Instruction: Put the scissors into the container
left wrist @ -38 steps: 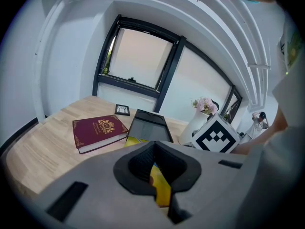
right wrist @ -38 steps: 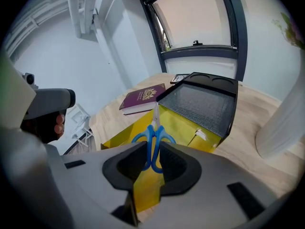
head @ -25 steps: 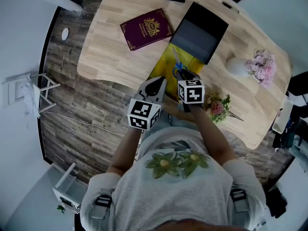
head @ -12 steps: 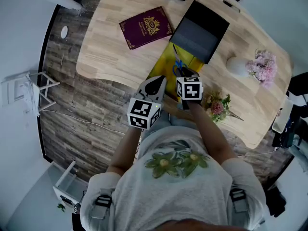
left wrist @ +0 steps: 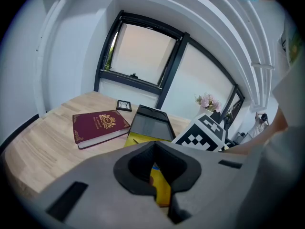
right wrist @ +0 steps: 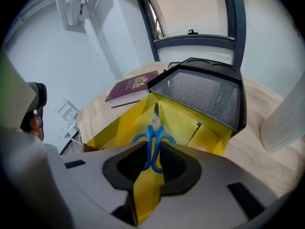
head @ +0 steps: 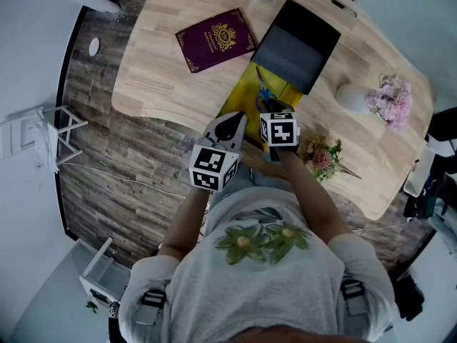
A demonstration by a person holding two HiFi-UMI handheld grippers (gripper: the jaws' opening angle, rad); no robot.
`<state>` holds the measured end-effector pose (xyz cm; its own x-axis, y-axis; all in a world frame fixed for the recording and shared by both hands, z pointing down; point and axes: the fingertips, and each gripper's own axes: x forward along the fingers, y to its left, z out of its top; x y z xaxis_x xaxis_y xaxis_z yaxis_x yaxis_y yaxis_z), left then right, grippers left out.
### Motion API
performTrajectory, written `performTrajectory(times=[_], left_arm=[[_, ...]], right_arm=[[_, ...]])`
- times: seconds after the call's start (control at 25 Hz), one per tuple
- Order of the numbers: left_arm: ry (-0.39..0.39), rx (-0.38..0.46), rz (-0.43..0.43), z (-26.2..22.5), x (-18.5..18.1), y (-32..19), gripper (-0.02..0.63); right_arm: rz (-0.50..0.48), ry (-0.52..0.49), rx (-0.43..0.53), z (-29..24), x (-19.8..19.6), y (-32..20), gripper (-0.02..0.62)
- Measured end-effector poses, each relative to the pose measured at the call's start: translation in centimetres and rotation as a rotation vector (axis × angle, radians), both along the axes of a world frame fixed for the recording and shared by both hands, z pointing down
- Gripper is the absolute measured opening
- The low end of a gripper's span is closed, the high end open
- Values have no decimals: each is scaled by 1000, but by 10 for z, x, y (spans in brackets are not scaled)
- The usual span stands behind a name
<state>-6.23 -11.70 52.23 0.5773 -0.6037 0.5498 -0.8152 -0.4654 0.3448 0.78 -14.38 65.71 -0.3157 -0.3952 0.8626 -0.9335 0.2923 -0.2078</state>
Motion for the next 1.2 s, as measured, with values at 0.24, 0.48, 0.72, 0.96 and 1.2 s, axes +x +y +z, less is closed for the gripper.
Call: performTrajectory(times=[0.24,0.48,0.72,0.96,1.2], left_arm=[[-1,-1,-1,1,-1,-3,6],[-4,-6,-3,3,-2,-5,6],[-5,-14,-4,8,-2,-7,6],[-8,-19,-8,9,-3,-9,6],[-3,-20,-8,11,-3,-12,6]], right_arm=[[-3,7,-12,5,-1,-1,81],[-14,10,-24,9,-2,-2,81],[-23,15,-32,12,-3,-2,82],[-36,29,-44,13,-3,-5,83],[-71,64,-75,19,-4,-5,82]])
